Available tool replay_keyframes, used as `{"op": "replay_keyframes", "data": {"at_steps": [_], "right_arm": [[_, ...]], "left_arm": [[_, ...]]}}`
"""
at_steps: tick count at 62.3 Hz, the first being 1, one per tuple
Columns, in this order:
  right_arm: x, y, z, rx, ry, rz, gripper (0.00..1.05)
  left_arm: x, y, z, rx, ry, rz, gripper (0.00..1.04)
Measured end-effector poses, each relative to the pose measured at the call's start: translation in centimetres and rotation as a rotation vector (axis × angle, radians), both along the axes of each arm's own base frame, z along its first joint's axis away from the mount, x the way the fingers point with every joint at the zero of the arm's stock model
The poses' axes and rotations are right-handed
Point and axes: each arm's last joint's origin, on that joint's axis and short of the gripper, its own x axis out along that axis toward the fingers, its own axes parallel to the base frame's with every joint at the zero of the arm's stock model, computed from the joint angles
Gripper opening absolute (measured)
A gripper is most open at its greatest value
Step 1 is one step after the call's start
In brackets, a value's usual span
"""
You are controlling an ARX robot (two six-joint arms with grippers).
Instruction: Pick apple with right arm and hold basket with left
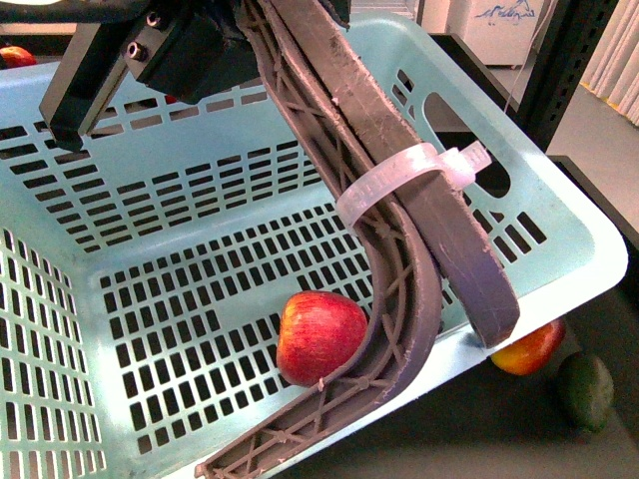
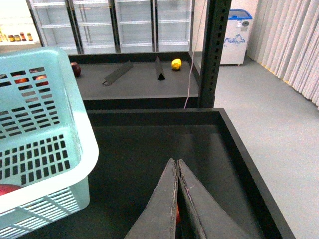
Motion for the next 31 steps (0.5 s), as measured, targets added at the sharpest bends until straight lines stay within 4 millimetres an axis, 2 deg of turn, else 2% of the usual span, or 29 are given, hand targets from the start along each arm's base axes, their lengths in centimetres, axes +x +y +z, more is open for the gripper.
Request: {"op": "replay_keyframes", "data": {"at_steps": [11,16,21,27,31], "right_arm": [[0.00,0.00,0.00,0.000,0.000,0.000,0.44],[0.00,0.00,0.00,0.000,0.000,0.000,0.61],[0.00,0.00,0.00,0.000,0.000,0.000,0.73],[0.00,0.00,0.00,0.000,0.000,0.000,0.95],[0.00,0.00,0.00,0.001,0.000,0.000,0.96]], "left_arm": [[0.00,0.00,-0.01,0.002,-0.001,-0.001,0.15],[0.00,0.00,-0.01,0.001,-0.001,-0.001,0.15],[0.00,0.00,0.00,0.001,-0.001,-0.001,0.15],[0.00,0.00,0.00,0.001,-0.001,-0.001,0.15],[0.00,0.00,0.00,0.001,-0.001,-0.001,0.15]]}}
